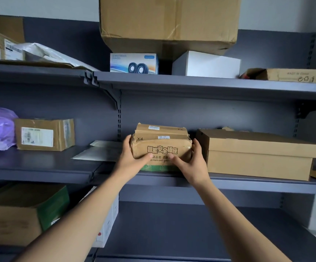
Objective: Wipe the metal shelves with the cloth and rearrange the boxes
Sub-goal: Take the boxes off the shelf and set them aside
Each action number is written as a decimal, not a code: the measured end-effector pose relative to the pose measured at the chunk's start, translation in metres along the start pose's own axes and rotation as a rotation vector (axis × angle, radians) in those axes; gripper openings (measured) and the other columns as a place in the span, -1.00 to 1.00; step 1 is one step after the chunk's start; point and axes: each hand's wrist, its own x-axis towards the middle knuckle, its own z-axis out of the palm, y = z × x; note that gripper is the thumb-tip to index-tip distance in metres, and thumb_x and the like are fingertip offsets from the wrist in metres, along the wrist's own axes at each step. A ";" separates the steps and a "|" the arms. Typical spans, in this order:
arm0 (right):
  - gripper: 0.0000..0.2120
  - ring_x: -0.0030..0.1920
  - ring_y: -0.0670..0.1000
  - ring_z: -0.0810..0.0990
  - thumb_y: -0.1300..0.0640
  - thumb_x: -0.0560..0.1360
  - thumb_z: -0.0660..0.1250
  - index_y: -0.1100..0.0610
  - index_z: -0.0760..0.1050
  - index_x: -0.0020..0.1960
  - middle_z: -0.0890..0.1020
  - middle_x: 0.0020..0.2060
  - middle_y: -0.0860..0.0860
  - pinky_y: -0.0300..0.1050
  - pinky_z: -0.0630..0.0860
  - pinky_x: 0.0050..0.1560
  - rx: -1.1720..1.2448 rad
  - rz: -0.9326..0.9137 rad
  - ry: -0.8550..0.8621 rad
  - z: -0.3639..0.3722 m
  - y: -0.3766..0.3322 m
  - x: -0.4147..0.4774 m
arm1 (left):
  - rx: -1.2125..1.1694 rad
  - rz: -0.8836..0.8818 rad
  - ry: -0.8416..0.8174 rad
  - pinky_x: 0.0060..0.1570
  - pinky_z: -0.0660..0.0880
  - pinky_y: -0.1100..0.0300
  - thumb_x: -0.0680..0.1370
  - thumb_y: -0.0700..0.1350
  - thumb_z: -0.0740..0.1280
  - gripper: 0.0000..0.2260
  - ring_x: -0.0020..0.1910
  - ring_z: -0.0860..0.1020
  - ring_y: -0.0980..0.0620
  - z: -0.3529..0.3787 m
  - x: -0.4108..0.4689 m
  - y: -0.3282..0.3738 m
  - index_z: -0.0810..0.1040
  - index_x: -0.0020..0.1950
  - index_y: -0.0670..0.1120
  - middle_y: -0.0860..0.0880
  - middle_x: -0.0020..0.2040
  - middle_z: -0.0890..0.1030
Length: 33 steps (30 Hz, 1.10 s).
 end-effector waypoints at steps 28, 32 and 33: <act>-0.16 0.54 -0.14 0.22 -0.17 0.49 0.46 0.01 0.14 0.62 0.27 0.55 -0.14 -0.16 0.20 0.50 -0.028 -0.048 -0.038 0.168 -0.127 -0.200 | -0.062 -0.050 -0.043 0.47 0.29 0.02 0.26 0.43 0.37 -0.14 0.47 0.32 0.18 -0.234 -0.132 -0.044 0.28 0.51 0.16 0.18 0.48 0.38; -0.17 0.55 -0.09 0.25 -0.20 0.48 0.46 -0.01 0.17 0.61 0.30 0.55 -0.12 -0.08 0.25 0.51 -0.042 0.008 -0.113 0.190 -0.117 -0.213 | -0.072 -0.129 -0.062 0.46 0.32 -0.05 0.37 0.33 0.44 -0.23 0.48 0.33 0.12 -0.244 -0.144 -0.075 0.28 0.50 0.15 0.13 0.48 0.38; -0.17 0.55 -0.08 0.25 -0.20 0.48 0.46 -0.01 0.18 0.61 0.30 0.55 -0.12 -0.07 0.25 0.51 -0.045 0.022 -0.125 0.194 -0.113 -0.213 | -0.076 -0.138 -0.071 0.46 0.32 -0.05 0.44 0.24 0.47 -0.29 0.48 0.32 0.10 -0.244 -0.144 -0.082 0.28 0.51 0.13 0.11 0.49 0.38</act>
